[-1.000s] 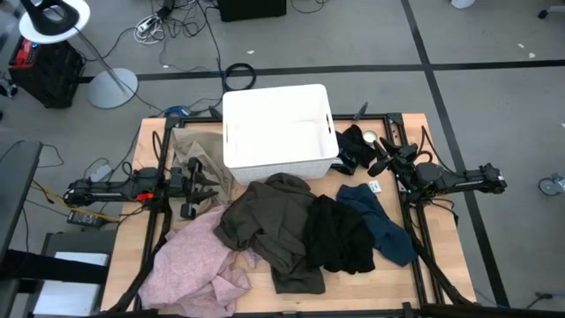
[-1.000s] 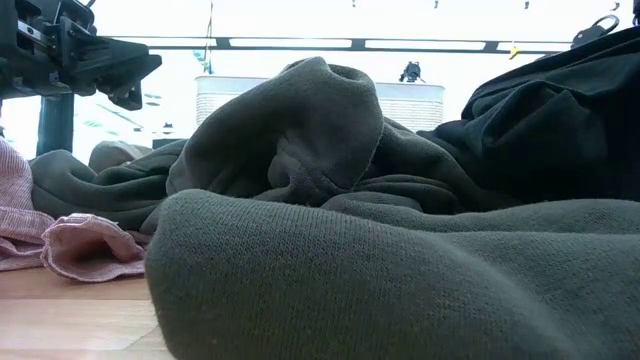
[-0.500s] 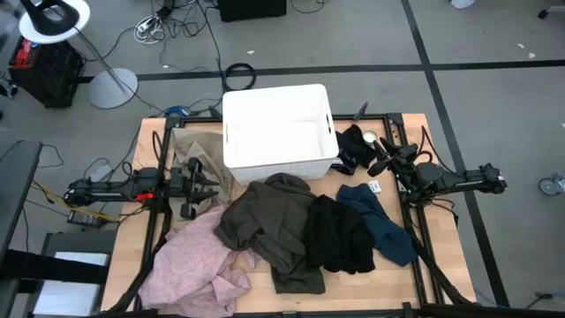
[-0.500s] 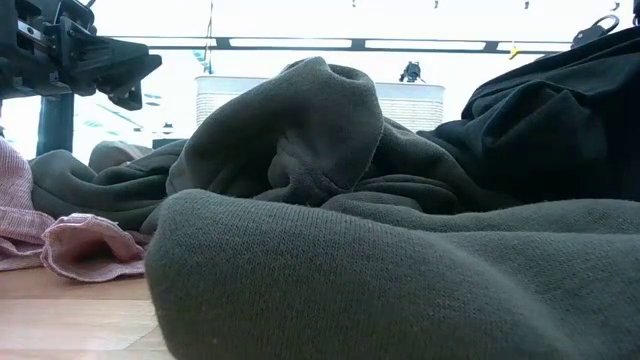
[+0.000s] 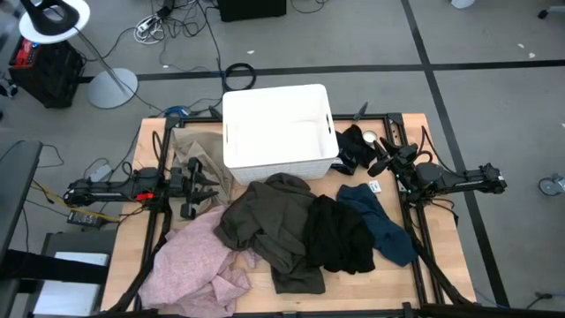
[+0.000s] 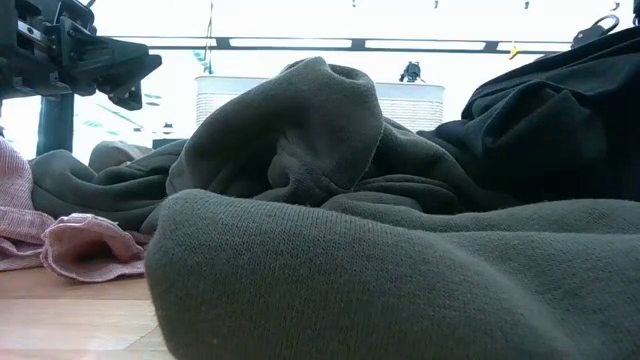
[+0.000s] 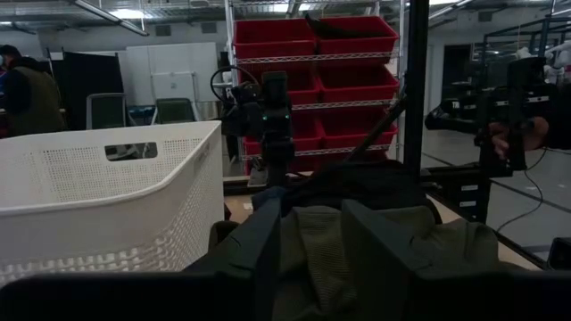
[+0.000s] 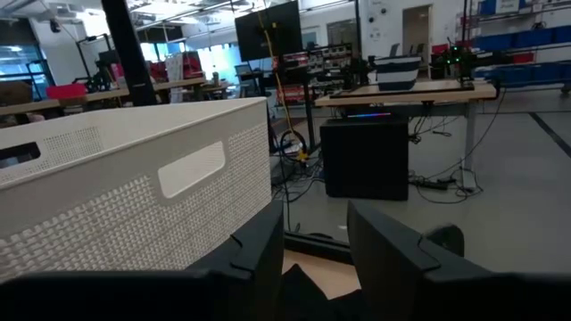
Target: Sort clothes
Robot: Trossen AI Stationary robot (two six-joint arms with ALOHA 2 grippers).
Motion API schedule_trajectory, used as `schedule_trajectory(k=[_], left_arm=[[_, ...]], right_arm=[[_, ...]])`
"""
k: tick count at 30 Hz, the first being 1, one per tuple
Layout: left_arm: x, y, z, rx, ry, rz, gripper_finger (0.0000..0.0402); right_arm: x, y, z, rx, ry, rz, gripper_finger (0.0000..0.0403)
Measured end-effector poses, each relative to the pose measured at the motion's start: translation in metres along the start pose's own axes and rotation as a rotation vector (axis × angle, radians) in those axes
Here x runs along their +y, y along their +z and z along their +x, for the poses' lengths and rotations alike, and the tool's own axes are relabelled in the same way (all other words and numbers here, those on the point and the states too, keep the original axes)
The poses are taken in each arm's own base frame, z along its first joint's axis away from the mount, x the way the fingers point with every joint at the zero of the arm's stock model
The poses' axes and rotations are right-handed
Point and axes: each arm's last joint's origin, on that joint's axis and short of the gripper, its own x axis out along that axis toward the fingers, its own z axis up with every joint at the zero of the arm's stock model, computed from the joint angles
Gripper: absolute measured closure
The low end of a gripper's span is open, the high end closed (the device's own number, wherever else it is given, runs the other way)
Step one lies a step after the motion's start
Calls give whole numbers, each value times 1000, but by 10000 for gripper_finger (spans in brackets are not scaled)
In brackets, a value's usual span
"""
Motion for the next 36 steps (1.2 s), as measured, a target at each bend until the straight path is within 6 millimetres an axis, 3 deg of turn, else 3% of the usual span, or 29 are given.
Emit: schedule_trajectory(k=[7,24,28,36], left_arm=[[0,0,0,0,0,0,276],[0,0,0,0,0,0,276],[0,0,0,0,0,0,276],[0,0,0,0,0,0,276]], right_arm=[[1,0,0,1,21,0,275],[17,-1,-6,52,641,59,275],[20,-1,-8,88,737,131,275],[21,-1,-9,82,803,96,275]])
